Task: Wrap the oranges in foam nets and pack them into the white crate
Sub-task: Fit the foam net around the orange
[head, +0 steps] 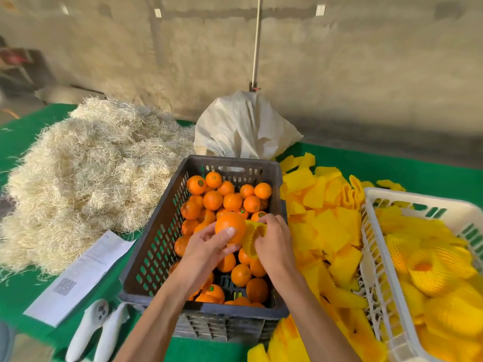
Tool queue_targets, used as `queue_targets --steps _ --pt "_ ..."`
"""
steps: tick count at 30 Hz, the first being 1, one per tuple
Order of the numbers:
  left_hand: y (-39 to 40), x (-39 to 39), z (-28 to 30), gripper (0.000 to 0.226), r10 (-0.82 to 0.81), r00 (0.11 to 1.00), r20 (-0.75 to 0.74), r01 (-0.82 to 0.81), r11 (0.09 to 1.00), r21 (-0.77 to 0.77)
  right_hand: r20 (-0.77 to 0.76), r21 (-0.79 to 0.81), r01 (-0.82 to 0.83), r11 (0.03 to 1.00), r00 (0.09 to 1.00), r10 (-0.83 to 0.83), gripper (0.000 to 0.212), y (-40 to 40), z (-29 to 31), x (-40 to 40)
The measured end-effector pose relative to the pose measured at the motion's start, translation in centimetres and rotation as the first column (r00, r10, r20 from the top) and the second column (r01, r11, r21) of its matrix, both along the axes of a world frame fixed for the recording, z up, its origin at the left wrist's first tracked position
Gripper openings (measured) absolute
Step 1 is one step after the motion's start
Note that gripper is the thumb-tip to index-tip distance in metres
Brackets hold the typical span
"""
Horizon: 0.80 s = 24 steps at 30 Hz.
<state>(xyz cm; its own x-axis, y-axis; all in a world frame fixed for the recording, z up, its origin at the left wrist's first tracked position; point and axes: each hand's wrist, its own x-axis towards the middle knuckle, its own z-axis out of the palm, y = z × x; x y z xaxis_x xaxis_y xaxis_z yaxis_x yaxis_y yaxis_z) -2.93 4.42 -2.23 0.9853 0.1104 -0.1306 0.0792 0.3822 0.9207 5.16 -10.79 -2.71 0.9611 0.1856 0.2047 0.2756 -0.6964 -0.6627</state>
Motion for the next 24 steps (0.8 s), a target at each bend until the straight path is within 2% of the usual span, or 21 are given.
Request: queue_targets --steps 2,4,6,8,12,15,19,22,24 --pt "-0.9 0.1 0.2 0.079 -0.019 1.000 -0.017 0.017 0.995 -0.096 0.021 -0.042 0.005 0.999 1.000 -0.004 0.031 0.1 0.3 0.4" --pt "-1.5 0.0 0.1 0.078 -0.010 0.999 -0.037 0.006 0.994 -0.108 0.044 -0.118 0.008 0.993 0.999 -0.003 0.030 0.0 0.5 0.8" --pt "-1.9 0.0 -0.1 0.097 0.004 0.997 -0.081 -0.018 0.986 -0.167 0.049 -0.197 0.035 0.980 0.998 -0.026 0.030 0.0 0.8 1.0" --pt "-2.1 0.1 -0.3 0.107 0.005 0.995 -0.095 -0.026 0.976 -0.214 0.053 -0.267 0.067 0.961 0.997 -0.055 0.030 -0.1 1.1 1.1" --pt "-2.9 0.4 0.0 0.099 -0.063 0.989 -0.134 0.038 0.983 -0.182 0.072 -0.300 0.042 0.953 0.997 -0.021 0.026 0.1 1.5 1.0" --pt "-3.0 0.5 0.0 0.093 -0.068 0.981 -0.181 0.041 0.988 -0.148 -0.003 -0.219 -0.061 0.974 0.998 0.062 0.024 -0.1 1.0 1.3" --pt "-2.5 0.7 -0.2 0.098 0.006 0.962 -0.272 -0.050 0.987 -0.154 -0.111 0.041 -0.168 0.985 0.979 0.172 0.028 -0.9 0.4 1.7" --pt "-2.1 0.8 -0.4 0.086 0.114 0.950 -0.292 -0.129 0.991 -0.034 -0.147 0.100 -0.208 0.973 0.964 0.221 0.027 -1.3 0.1 1.7" --pt "-1.8 0.9 -0.7 0.075 0.212 0.933 -0.292 -0.207 0.977 0.049 -0.165 0.200 -0.195 0.960 0.959 0.229 0.026 -1.5 0.0 1.4"
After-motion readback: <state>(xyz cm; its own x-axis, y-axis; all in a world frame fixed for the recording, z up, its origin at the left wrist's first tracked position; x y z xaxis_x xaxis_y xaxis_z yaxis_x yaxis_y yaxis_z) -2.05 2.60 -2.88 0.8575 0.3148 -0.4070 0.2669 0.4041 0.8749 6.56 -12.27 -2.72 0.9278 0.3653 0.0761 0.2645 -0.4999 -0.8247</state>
